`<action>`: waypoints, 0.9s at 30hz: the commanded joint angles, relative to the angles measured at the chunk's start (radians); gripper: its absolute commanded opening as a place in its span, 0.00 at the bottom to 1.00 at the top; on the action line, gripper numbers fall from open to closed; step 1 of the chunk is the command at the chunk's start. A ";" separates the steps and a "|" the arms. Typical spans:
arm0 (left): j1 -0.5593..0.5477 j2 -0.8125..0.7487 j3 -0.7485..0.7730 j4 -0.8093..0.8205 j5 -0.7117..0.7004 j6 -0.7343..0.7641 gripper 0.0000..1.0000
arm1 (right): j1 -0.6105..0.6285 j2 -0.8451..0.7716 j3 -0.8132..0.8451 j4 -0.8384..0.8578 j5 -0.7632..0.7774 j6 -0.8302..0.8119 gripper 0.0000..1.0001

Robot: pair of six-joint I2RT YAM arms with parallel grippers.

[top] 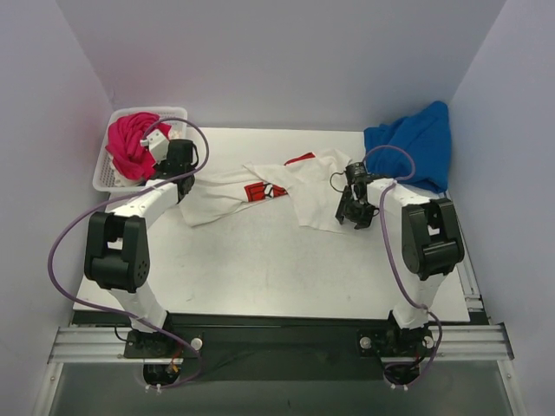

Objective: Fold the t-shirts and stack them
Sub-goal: Flatten the tshirt out

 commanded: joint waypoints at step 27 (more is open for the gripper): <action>0.023 -0.050 -0.011 0.030 -0.004 0.018 0.00 | 0.054 -0.156 -0.168 -0.081 0.077 0.050 0.54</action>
